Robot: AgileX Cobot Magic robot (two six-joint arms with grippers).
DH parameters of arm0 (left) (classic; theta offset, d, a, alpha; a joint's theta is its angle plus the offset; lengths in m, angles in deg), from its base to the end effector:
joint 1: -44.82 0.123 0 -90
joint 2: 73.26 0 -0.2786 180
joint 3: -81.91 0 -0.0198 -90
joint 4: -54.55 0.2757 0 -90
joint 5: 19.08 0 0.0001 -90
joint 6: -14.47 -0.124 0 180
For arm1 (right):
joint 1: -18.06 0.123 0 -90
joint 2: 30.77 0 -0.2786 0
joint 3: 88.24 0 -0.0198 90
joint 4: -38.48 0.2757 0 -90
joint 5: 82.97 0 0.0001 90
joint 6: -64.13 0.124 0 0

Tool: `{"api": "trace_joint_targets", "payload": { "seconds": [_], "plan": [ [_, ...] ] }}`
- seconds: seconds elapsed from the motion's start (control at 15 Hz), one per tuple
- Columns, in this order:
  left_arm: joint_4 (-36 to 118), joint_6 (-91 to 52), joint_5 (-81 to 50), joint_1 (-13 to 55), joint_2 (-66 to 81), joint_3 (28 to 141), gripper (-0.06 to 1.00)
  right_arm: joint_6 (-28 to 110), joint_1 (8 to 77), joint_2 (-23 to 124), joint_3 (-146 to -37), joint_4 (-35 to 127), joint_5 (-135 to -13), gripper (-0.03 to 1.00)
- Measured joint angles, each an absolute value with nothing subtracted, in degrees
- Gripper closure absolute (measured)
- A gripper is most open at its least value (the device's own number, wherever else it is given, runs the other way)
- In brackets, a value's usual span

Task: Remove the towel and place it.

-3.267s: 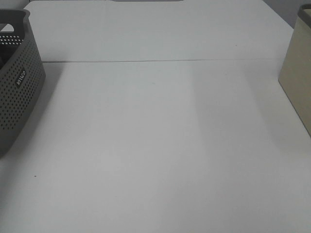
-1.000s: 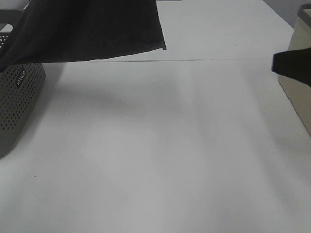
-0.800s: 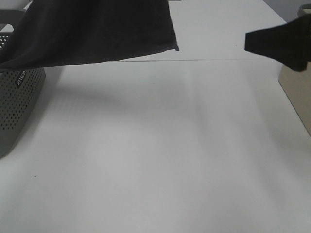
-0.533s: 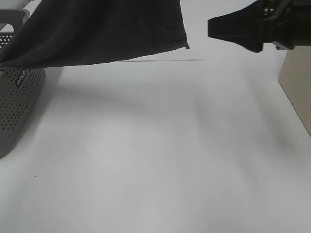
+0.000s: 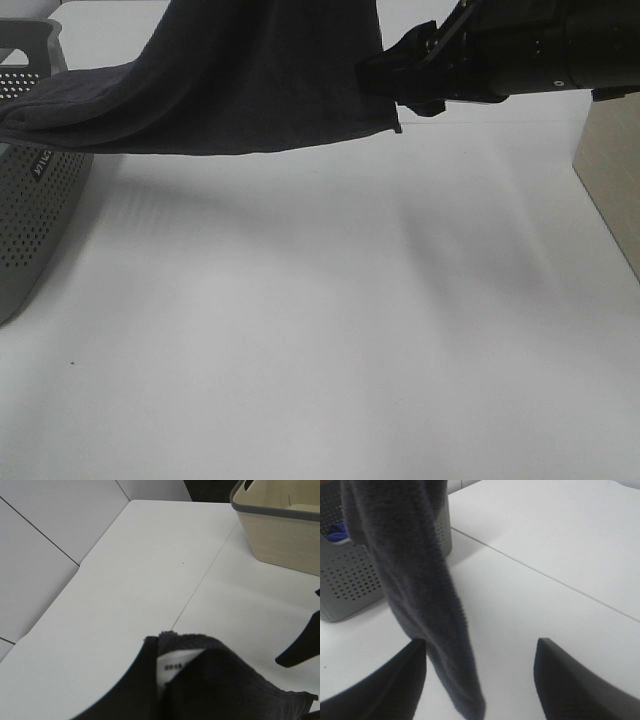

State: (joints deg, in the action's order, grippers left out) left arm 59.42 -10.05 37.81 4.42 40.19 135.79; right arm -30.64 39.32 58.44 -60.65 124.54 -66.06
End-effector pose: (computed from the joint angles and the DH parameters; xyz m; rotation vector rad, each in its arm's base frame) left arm 0.3479 -0.2845 0.4803 1.0918 1.7120 -0.0731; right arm 0.3186 0.1627 0.2392 -0.7119 1.9384 0.4364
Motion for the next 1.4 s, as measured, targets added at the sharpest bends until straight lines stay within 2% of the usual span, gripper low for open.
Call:
{"api": "trace_joint_targets", "payload": {
  "seconds": [0.13, 0.4, 0.67, 1.07, 1.4],
  "plan": [
    [59.42, -10.11, 38.16, 4.42, 40.19, 135.79, 0.94, -30.64, 39.32, 58.44, -60.65, 124.49, -67.27, 0.35],
    [59.42, -10.11, 36.04, 4.42, 40.19, 135.79, 0.94, -34.36, 39.43, 62.45, -60.65, 123.86, -56.44, 0.35],
    [59.54, -10.11, 35.23, 4.42, 40.19, 135.79, 0.94, -35.05, 39.43, 65.77, -60.65, 123.91, -55.46, 0.35],
    [60.97, -10.79, 35.58, 4.42, 40.19, 135.79, 0.94, -35.05, 39.43, 65.60, -60.65, 127.58, -55.35, 0.45],
    [60.11, -11.37, 36.78, 4.42, 40.19, 135.79, 0.94, -35.05, 39.43, 65.60, -60.65, 130.96, -55.12, 0.61]
  ]
}}
